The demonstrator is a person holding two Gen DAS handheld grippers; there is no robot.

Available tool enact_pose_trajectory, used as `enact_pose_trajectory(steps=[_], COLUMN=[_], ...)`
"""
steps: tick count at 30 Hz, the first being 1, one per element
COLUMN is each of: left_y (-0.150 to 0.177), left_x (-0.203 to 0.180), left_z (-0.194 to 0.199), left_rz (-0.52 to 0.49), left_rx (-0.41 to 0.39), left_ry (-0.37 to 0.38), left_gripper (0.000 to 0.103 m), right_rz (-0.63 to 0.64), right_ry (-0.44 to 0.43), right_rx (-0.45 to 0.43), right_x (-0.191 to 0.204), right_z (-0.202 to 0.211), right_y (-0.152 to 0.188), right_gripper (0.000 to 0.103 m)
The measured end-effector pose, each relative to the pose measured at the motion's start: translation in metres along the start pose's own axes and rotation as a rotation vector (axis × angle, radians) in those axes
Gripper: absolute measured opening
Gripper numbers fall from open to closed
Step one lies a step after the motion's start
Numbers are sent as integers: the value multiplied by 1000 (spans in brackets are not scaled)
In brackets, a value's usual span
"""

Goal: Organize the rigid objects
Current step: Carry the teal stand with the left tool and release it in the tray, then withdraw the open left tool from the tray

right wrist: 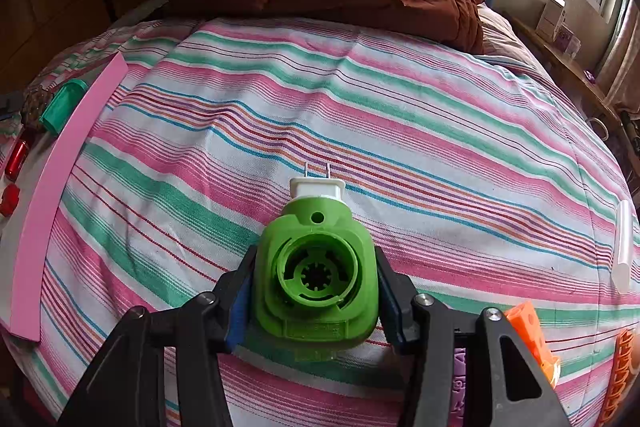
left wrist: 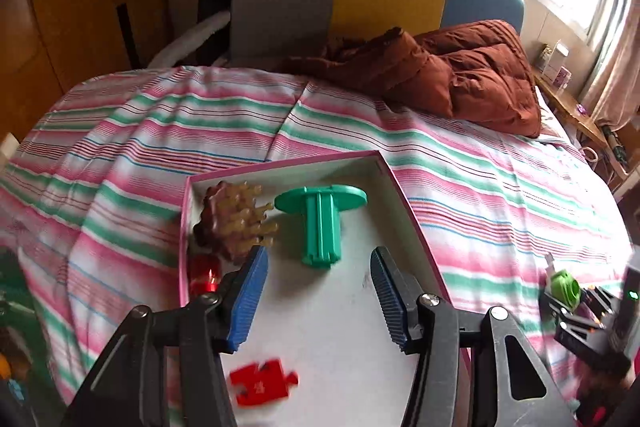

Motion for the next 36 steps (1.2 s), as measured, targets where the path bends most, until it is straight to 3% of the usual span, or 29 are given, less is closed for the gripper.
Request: enact_pose_trajectory(steps=[7,14,22,36], left_y=[34,63,77,99], left_x=[-15,-23,-28,-20], left_z=[38,57,78,85], left_rz=[-12,-26,-42,-35], left_rx=[-51,-50,-86,-72], left_ry=[-8,-17,-20,-21], left_gripper=[58,59,68,68], right_rz=[3,6,-5,-53], right_ry=[3,5,2,-7], right_rx=[-13,-20,-26,-21], right_x=[0,1,1,-1], right_z=[0,0,-1,-2], right_y=[0,1,-1,-1], right_gripper=[53,53,53,53])
Point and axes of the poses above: each gripper's, at about its wrist camera, not at the fingertips, and z roughly against the way its jaws point, x to its left, y to its underside, the point moved 6 cm from there along -z, roughly the way its jaws point, and after that the axes turned 15 degrees about y, right-handed, at the moved point
